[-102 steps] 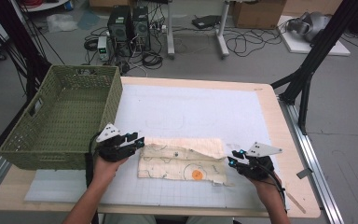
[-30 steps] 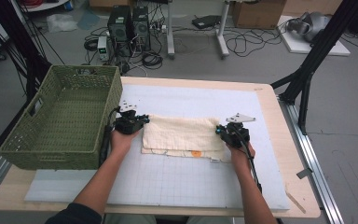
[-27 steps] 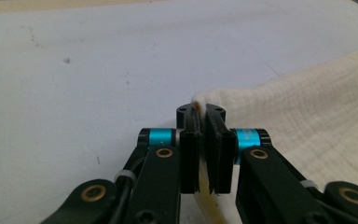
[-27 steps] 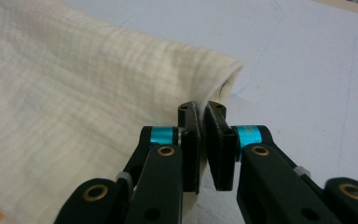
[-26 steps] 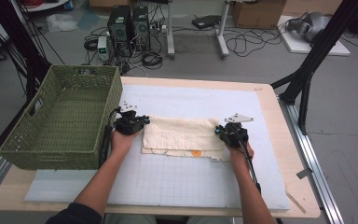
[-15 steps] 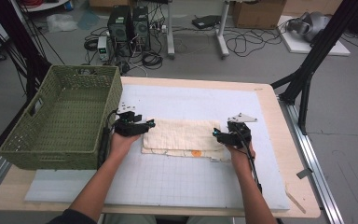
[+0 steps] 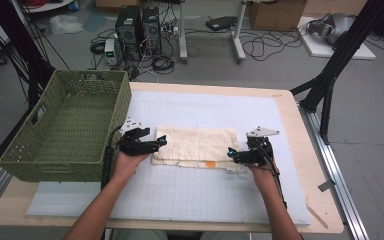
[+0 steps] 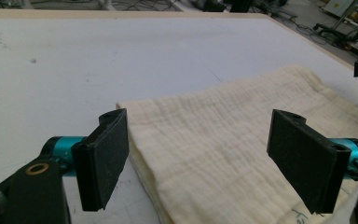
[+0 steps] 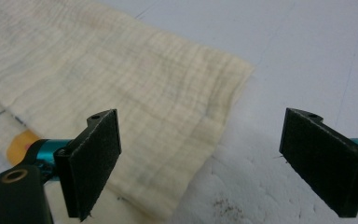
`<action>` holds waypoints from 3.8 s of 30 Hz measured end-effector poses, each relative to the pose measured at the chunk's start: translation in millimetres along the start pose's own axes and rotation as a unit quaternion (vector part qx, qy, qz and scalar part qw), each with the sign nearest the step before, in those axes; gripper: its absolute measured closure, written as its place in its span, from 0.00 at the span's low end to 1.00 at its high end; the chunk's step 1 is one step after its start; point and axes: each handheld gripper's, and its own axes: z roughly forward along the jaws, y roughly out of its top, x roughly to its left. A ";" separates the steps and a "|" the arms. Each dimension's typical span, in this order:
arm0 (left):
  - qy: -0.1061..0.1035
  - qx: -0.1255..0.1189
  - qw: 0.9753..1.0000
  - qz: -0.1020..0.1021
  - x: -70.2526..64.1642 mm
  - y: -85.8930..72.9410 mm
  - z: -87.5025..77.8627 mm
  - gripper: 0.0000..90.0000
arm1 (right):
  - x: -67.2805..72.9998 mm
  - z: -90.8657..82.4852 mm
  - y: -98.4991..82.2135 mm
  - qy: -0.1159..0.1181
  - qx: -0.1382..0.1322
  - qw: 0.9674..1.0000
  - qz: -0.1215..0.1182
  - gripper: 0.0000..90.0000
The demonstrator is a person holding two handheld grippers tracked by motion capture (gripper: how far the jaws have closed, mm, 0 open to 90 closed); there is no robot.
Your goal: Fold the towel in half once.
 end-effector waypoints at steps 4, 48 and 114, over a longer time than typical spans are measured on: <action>-0.007 0.004 1.000 0.014 -5.1 -3.8 -4.5 0.24 | -1.0 -7.2 -7.6 0.009 -0.010 1.000 0.020 0.13; 0.003 0.044 0.998 0.042 -6.2 -26.9 -17.2 0.57 | 21.5 -32.2 -12.8 0.045 -0.007 0.998 -0.043 0.94; 0.020 0.048 0.997 0.061 -4.7 -0.4 14.4 0.80 | 23.9 -15.0 -33.7 0.042 0.034 0.998 -0.015 0.80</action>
